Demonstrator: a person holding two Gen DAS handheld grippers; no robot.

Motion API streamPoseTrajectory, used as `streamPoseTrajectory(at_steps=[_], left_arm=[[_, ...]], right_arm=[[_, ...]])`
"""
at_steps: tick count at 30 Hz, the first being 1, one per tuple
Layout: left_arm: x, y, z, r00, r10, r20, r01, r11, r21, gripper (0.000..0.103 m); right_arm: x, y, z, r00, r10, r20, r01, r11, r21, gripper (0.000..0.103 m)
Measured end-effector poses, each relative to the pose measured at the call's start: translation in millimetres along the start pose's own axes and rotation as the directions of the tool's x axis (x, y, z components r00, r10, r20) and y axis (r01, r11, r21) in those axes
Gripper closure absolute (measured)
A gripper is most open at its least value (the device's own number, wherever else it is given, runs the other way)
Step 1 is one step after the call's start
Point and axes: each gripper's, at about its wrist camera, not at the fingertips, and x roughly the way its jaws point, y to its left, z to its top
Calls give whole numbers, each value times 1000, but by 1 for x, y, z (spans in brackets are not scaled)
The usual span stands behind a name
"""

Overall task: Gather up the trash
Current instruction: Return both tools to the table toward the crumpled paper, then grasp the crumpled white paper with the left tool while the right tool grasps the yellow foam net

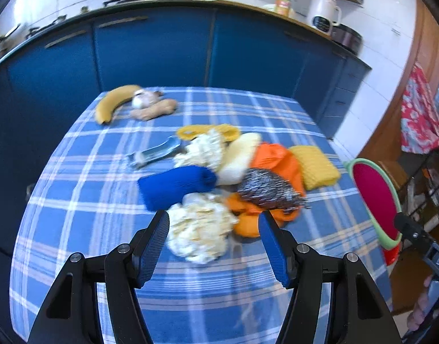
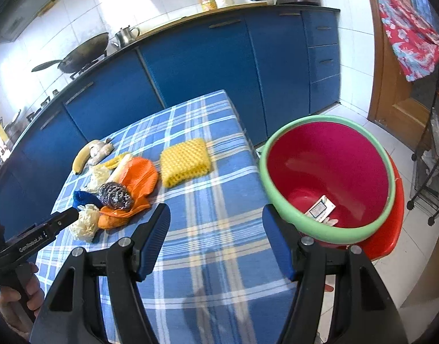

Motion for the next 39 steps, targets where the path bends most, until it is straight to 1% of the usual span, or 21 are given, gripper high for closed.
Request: streamPoseTrajectory(at_steps=[4,8,9,12,16,18,20,21,27,33,36,39], left_arm=[[10,15,-5,999,27,-27,-28,999,-33,37],[21,23,-8,998,31,-50,-34,998,-53,37],[23,24,-8,998,28,-55,-31,998,-58,37],[29,26,-11,998,1,-59,-6,997,-73,32],[37,23,-14,997,-20,-76,15,997,-77,32],[40,24,-16,996,-44,-81,37,996,-86,33],[40,25,-18,995,-76,-71,69,993,-101,46],[40,25,-18,994,-87,-70,79,991,-103,58],[19,26,-14,994,-104,-21,102,991,-85,60],[-10,21,-1,990,-135,51,138,989,-60,60],[-16,17,10,987,-143,74,146,988,-40,60],[-12,15,20,986,-144,80,148,988,-37,60]], right_arm=[[4,10,-1,1000,7,-11,-8,1000,-17,36],[7,17,-1,1000,10,-18,-11,999,-33,36],[7,19,-1,1000,11,-19,-12,999,-37,36],[9,25,-1,1000,13,-24,-14,999,-48,36],[15,32,0,999,17,-33,-19,998,-65,36],[19,34,1,999,15,-37,-17,997,-75,36],[23,36,4,999,12,-38,-15,997,-82,36],[25,37,5,999,11,-39,-14,996,-85,36],[40,41,12,998,14,-54,-20,995,-99,36],[52,43,20,998,23,-66,-30,994,-101,36],[58,43,25,998,20,-66,-27,995,-100,36],[68,41,31,997,12,-72,-19,995,-96,36]])
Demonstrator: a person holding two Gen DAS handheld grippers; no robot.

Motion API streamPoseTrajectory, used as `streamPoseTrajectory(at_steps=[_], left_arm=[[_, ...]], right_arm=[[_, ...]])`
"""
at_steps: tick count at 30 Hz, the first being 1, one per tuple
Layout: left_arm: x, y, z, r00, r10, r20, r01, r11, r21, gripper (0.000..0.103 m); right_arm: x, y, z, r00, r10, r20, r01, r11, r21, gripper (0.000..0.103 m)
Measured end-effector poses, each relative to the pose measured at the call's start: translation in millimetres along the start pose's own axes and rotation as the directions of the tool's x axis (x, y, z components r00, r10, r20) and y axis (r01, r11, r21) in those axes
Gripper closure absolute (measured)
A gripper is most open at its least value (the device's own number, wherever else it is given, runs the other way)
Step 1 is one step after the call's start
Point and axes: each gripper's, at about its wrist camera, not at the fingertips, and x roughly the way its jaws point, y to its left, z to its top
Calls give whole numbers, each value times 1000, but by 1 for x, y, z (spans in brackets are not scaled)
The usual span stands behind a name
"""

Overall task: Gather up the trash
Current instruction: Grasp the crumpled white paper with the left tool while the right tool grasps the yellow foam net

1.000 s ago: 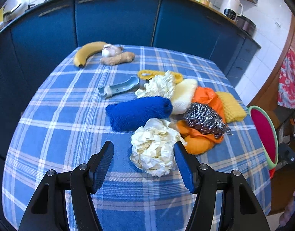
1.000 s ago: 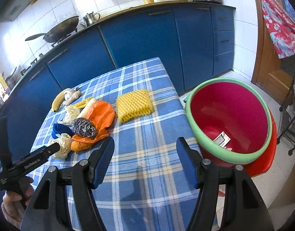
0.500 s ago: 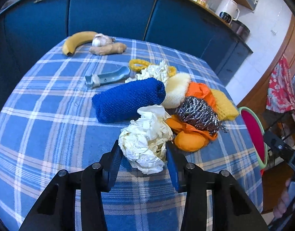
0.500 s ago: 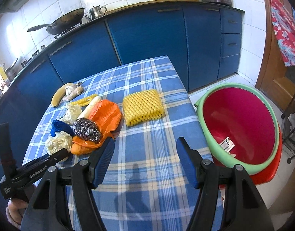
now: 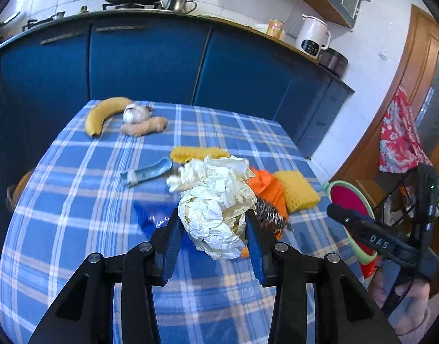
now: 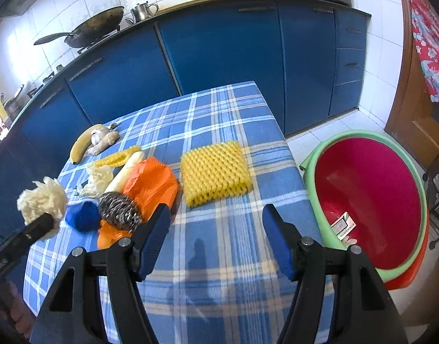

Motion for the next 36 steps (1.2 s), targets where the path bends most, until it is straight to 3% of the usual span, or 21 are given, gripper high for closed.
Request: streamPoseTrajectory(at_steps=[14,22,30,31,32,36], left_arm=[[55,-7,33,999,34,-14,-34,999,6,60],[71,-13,37,999,29,-29,-29,1000,12,60],[73,-22,35,999,19,-38,-18,1000,25,60],[72,-23,35,999,18,-38,-17,1000,27,60],[71,-24,35,999,16,-38,-15,999,29,60],[67,-32,34,999,5,-34,-3,999,40,60]], right_arm=[[49,-5,21,998,-20,-52,21,1000,23,36],[76,-2,26,996,-21,-88,21,1000,2,37],[79,2,22,997,5,-81,-5,1000,-2,71],[77,3,22,997,4,-75,-5,1000,-5,77],[75,4,22,998,7,-66,-8,1000,-7,89],[63,0,24,999,24,-35,-24,1000,-1,91]])
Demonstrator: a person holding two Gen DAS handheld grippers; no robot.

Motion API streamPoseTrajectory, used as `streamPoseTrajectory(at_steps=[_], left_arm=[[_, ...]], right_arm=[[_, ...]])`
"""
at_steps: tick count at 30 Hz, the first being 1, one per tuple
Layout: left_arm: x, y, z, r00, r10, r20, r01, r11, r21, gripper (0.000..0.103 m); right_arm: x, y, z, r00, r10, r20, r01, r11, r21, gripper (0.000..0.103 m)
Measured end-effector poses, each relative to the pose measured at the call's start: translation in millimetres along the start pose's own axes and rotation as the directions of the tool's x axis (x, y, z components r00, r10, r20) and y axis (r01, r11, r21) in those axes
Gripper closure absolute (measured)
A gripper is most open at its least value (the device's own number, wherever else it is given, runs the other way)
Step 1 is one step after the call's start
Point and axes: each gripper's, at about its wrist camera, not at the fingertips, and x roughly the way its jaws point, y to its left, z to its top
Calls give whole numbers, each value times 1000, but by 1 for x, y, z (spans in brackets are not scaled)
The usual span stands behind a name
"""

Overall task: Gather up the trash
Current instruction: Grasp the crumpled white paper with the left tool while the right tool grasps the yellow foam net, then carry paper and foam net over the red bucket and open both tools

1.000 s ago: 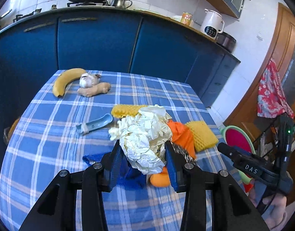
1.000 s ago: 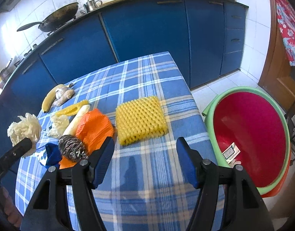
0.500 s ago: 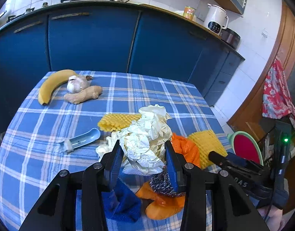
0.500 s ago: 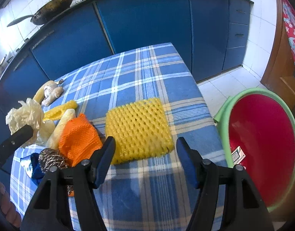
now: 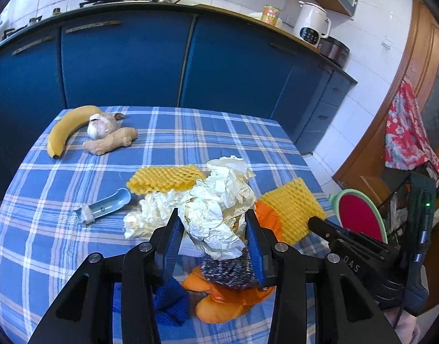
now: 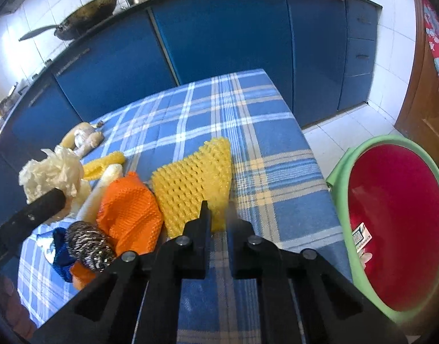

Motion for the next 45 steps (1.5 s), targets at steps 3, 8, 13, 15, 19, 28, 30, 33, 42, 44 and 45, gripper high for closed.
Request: streamPoseTrajectory(at_steps=[3,8,13,15,19,28,30,33,42,44,45], left_arm=[[-3,-8,-1,1000,-11,2,11,1000,12,60],[-9,-25,-2,999,-34,3,34,999,38,60],[-12,-47,-3,998,-65,2,65,995,72,60],[-12,-57,-3,997,-81,-4,81,993,86,60],[-10,-79,-5,993,-114,-21,115,987,115,60],[2,-138,-12,981,-183,-67,193,960,202,60],[7,-151,-14,977,-197,-82,210,953,218,60],[15,-171,-18,971,-215,-106,235,942,240,60],[48,-222,-35,952,-239,-191,289,910,299,60],[57,-229,-39,948,-238,-210,295,905,307,59],[61,-233,-40,946,-238,-220,299,903,309,59]], right_arm=[[-13,-2,0,999,3,34,-3,1000,-1,92],[-40,-11,0,996,1,92,-2,1000,17,92],[-66,-25,-3,991,-15,136,9,999,46,92],[-75,-33,-5,988,-26,151,17,998,60,92],[-95,-53,-9,982,-58,181,41,994,97,92],[-130,-109,-26,965,-156,210,115,974,196,92],[-134,-124,-31,963,-173,206,127,967,221,92],[-136,-144,-39,962,-193,192,141,957,255,92],[-131,-193,-60,962,-233,144,174,927,333,91],[-129,-201,-63,962,-237,134,179,921,345,91],[-128,-205,-65,962,-239,131,181,919,351,91]])
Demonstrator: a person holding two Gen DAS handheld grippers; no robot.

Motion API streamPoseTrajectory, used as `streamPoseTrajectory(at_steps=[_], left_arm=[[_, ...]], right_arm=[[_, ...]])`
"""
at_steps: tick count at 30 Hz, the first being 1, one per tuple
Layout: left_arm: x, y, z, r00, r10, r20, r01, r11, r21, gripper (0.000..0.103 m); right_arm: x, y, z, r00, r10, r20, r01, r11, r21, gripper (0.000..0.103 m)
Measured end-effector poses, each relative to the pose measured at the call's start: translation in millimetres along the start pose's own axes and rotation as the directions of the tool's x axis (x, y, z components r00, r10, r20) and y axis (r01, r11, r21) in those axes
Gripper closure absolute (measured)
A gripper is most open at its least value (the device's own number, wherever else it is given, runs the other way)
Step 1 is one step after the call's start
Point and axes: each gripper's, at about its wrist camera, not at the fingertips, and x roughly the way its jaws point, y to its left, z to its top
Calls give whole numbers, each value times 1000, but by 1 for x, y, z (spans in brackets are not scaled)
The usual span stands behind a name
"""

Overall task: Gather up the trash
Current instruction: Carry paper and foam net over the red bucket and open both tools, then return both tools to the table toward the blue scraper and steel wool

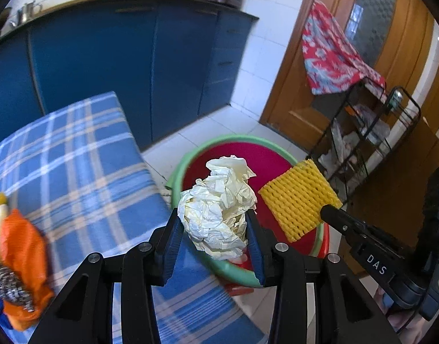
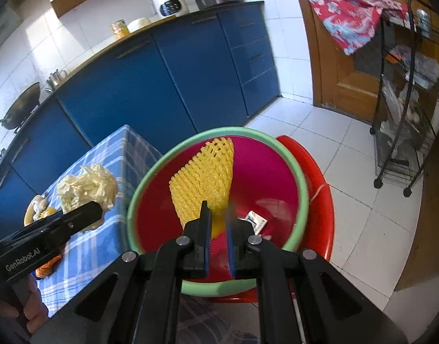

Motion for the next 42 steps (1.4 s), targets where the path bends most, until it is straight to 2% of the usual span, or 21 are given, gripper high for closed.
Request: streamPoseTrajectory(at_steps=[5,10,12,19,27,30,42], left_arm=[[18,-10,0,999,-6,-40,8,1000,28,57],[23,-12,-1,999,13,-50,-11,999,38,41],[22,-12,-1,999,21,-47,-19,999,36,41],[14,-5,-2,999,43,-33,-42,999,16,41],[-9,11,-7,997,78,-1,-78,996,-35,41],[-22,17,-10,994,104,22,-103,994,-43,41],[-70,56,-21,985,157,75,-146,981,-124,41]], right_arm=[[10,-15,-3,1000,-10,-22,11,999,30,89],[17,-25,-7,999,-16,-39,18,998,62,86],[18,-26,-8,999,-19,-42,22,997,70,79],[13,-24,-10,999,-14,-35,17,997,79,73],[-9,-12,-10,1000,7,-5,-6,997,74,71],[-19,-5,-11,1000,19,10,-20,998,67,66],[-36,37,-14,996,82,23,-82,997,9,65]])
